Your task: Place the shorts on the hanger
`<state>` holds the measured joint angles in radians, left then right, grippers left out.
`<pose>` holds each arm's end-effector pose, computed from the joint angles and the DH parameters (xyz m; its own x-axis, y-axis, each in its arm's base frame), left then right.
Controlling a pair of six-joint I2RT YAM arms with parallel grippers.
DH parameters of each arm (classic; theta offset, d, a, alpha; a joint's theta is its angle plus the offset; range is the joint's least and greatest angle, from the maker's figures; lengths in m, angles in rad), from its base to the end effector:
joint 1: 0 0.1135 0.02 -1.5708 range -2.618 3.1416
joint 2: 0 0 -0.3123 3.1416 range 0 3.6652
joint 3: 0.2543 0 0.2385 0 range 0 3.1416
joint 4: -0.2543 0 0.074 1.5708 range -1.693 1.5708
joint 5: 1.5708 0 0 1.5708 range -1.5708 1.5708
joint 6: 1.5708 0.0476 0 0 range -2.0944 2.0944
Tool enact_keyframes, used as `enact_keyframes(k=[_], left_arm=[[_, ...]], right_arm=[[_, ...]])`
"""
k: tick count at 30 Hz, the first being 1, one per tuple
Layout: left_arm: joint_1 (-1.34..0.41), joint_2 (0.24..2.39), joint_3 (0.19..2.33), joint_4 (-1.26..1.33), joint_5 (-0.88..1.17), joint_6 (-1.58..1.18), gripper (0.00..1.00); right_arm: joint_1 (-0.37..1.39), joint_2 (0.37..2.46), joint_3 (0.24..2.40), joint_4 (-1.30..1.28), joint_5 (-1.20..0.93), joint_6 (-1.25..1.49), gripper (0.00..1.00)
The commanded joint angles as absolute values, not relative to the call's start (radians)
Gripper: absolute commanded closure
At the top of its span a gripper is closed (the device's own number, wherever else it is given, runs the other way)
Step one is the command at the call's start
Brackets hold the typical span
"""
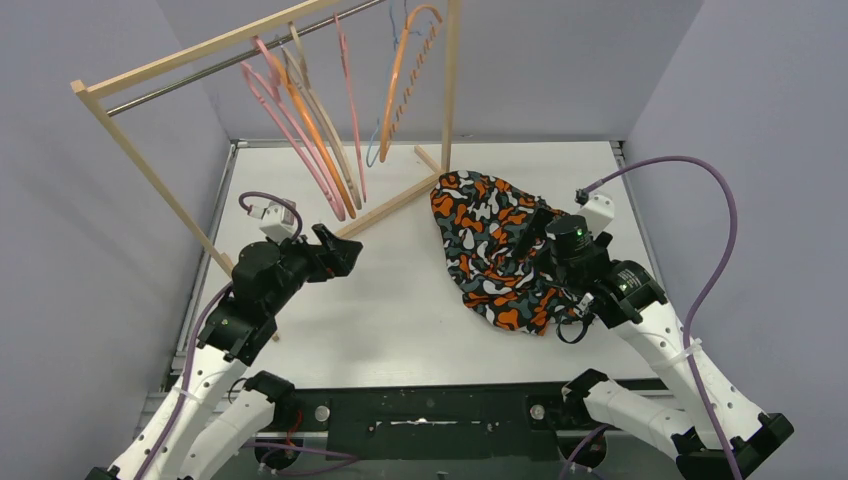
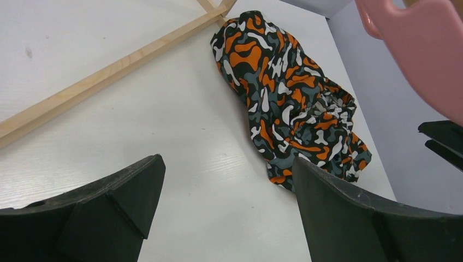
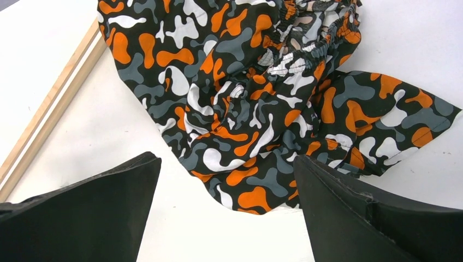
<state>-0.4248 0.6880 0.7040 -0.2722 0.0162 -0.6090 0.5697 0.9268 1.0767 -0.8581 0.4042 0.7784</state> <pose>0.1147 -0.0527 0.3447 -0.4333 -0.4318 -0.7911 0.2176 0.8017 -0.5567 0.1290 0.0604 0.3804 -0.5616 0.4069 -0.7204 0.2106 0.9123 0.3512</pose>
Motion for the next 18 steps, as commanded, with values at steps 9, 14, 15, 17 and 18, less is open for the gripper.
enact_keyframes(k=[9, 14, 15, 17, 18], left_arm=[[-0.428, 0.699, 0.683, -0.188, 0.025, -0.626, 0.12], [-0.429, 0.699, 0.661, -0.190, 0.025, -0.641, 0.12], [-0.429, 0.697, 0.637, -0.190, 0.023, -0.640, 0.12], [-0.429, 0.696, 0.615, -0.191, 0.026, -0.625, 0.12], [-0.430, 0.697, 0.606, -0.188, 0.034, -0.611, 0.12]], right_arm=[[0.558, 0.966, 1.070, -0.760, 0.506, 0.820, 0.02], [0.439, 1.041, 1.096, -0.750, 0.481, 0.787, 0.01], [0.396, 1.058, 1.096, -0.739, 0.451, 0.770, 0.00], [0.312, 1.084, 1.085, -0.701, 0.384, 0.731, 0.04], [0.285, 1.093, 1.077, -0.684, 0.370, 0.724, 0.07]])
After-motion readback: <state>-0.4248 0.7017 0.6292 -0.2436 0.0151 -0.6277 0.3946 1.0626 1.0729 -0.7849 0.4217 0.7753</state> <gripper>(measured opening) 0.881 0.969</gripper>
